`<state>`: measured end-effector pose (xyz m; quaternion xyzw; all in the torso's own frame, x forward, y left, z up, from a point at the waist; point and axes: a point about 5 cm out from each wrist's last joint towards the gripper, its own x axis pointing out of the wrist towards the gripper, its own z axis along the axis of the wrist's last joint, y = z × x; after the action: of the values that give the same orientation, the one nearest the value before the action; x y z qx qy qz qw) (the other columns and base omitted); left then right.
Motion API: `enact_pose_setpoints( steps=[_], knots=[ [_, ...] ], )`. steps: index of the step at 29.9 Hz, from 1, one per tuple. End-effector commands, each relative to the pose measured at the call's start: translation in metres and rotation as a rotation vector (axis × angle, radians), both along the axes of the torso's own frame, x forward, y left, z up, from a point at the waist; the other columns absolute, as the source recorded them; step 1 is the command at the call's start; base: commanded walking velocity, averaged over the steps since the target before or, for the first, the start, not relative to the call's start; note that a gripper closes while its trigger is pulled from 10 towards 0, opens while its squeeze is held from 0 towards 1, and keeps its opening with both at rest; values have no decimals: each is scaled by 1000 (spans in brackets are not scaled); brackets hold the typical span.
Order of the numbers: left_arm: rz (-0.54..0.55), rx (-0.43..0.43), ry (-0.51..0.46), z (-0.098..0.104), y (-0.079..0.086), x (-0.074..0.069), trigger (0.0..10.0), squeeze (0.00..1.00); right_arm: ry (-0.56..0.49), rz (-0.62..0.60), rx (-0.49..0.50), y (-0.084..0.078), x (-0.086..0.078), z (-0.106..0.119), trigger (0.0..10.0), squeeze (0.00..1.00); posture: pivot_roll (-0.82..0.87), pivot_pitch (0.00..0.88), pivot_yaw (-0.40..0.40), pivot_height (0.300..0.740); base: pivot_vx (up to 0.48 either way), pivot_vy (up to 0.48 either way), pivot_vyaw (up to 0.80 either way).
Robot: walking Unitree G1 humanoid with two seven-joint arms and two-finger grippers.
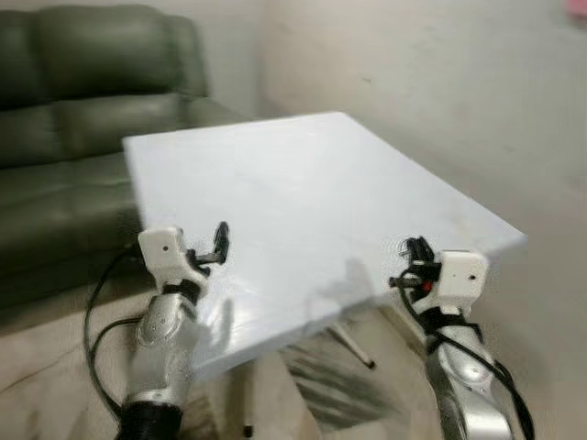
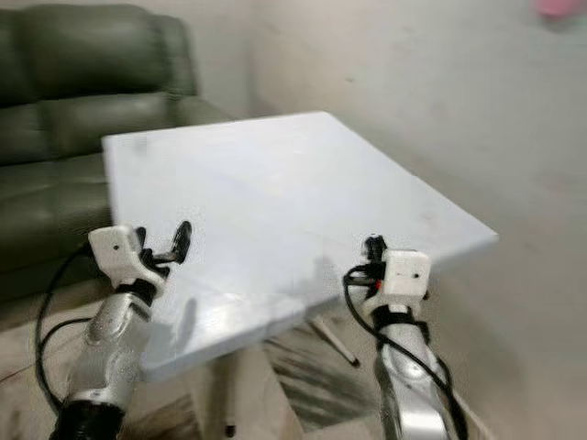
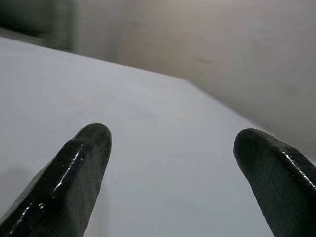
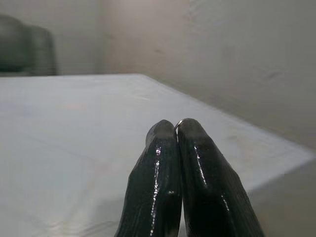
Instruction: Hang keys on a hook
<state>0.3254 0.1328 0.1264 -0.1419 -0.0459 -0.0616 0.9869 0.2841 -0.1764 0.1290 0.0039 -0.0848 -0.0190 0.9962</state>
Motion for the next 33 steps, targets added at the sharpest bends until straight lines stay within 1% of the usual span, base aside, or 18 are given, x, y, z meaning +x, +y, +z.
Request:
enact_pose_setpoints(
  steps=[1, 9, 33],
  knots=[
    [27, 17, 3, 1, 9, 0, 10000, 0, -12, 11, 6, 6, 1, 3, 10000, 0, -12, 0, -44, 740, 0, 0, -788],
    [30, 32, 19, 0, 9, 0, 10000, 0, -13, 16, 8, 7, 1, 3, 10000, 0, -10, 0, -45, 740, 0, 0, -784],
    [4, 61, 21, 0, 5, 0, 10000, 0, -13, 10, 4, 7, -2, 2, 10000, 0, -21, 0, -38, 740, 0, 0, -786]
  ],
)
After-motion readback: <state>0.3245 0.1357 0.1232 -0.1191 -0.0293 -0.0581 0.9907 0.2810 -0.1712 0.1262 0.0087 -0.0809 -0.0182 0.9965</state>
